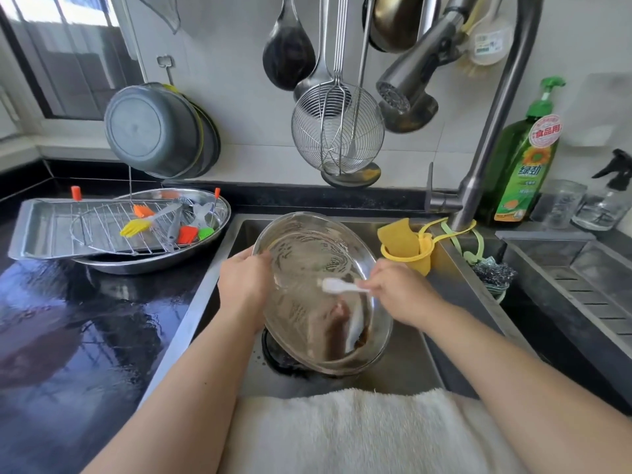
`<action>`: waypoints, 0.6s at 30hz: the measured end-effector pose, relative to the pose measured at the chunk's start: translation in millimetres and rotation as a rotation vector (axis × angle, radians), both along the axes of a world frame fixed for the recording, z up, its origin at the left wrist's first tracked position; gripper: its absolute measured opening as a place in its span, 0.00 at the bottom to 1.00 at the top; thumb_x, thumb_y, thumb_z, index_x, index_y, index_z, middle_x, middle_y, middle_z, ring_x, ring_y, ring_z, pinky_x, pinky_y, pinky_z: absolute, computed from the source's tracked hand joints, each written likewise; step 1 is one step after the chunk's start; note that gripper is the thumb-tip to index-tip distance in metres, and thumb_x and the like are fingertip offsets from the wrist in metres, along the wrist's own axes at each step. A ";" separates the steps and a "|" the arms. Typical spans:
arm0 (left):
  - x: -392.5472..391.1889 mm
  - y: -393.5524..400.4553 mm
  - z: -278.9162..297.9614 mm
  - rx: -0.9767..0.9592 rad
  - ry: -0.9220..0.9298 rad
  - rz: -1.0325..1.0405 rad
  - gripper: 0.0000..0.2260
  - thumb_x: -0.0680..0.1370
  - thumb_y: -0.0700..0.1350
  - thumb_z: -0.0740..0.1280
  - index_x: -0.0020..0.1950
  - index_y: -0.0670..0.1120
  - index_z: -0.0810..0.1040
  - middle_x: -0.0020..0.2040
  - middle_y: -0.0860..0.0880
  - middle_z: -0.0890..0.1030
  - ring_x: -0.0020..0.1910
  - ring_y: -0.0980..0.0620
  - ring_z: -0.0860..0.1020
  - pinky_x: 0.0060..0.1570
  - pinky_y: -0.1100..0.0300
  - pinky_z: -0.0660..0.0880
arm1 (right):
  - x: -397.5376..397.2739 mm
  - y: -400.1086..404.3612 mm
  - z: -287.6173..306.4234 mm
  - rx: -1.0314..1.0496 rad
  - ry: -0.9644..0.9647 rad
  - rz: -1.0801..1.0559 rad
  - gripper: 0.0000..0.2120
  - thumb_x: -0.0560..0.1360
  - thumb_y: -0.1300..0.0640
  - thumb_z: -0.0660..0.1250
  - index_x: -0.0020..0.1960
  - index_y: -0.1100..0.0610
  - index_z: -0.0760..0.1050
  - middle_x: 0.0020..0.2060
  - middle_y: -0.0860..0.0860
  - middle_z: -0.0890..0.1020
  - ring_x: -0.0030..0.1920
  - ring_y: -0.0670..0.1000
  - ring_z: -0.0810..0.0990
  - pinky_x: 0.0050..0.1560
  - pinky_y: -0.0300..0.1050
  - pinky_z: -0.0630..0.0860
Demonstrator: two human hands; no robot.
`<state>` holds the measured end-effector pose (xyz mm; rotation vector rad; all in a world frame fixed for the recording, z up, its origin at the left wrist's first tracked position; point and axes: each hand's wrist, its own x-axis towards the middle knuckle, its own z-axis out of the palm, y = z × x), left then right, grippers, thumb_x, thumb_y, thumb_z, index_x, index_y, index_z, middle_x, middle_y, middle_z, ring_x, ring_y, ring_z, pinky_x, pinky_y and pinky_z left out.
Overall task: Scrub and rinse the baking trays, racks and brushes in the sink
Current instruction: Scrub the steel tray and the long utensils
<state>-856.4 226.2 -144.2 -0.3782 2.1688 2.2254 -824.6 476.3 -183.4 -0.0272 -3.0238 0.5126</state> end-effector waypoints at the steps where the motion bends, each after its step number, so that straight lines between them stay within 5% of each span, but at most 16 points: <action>1: -0.6 -0.2 0.1 0.021 -0.013 0.010 0.11 0.79 0.42 0.67 0.37 0.45 0.80 0.33 0.48 0.77 0.33 0.48 0.73 0.34 0.58 0.72 | -0.8 2.2 0.1 -0.028 0.038 -0.052 0.06 0.81 0.51 0.68 0.48 0.48 0.83 0.45 0.45 0.76 0.48 0.51 0.77 0.52 0.55 0.78; 5: -6.2 -2.4 -3.1 0.057 -0.027 0.033 0.09 0.81 0.42 0.67 0.43 0.46 0.83 0.35 0.48 0.78 0.35 0.47 0.76 0.40 0.55 0.73 | 18.7 -26.9 -0.5 -0.067 -0.073 0.225 0.07 0.80 0.53 0.70 0.55 0.47 0.85 0.47 0.43 0.78 0.49 0.48 0.77 0.53 0.48 0.76; 9: -6.8 -2.4 -3.8 0.092 -0.034 0.065 0.08 0.83 0.43 0.67 0.45 0.46 0.80 0.36 0.49 0.77 0.33 0.51 0.74 0.33 0.59 0.70 | 4.8 1.4 10.3 0.122 -0.012 -0.123 0.11 0.83 0.53 0.63 0.60 0.49 0.82 0.50 0.49 0.75 0.51 0.54 0.77 0.52 0.54 0.79; 14: -3.6 2.5 -4.3 0.020 0.031 0.059 0.15 0.83 0.43 0.66 0.35 0.48 0.75 0.32 0.50 0.73 0.34 0.49 0.71 0.37 0.57 0.67 | 17.4 -38.2 3.0 0.036 -0.044 0.134 0.16 0.83 0.56 0.62 0.69 0.46 0.78 0.50 0.49 0.73 0.52 0.53 0.74 0.55 0.54 0.76; 18: -2.6 4.4 -6.0 0.023 0.075 0.049 0.10 0.81 0.43 0.67 0.42 0.44 0.84 0.31 0.51 0.76 0.33 0.50 0.72 0.36 0.58 0.68 | 3.8 -19.6 11.6 0.113 -0.044 -0.144 0.17 0.83 0.57 0.59 0.68 0.50 0.79 0.58 0.56 0.76 0.57 0.60 0.77 0.57 0.52 0.77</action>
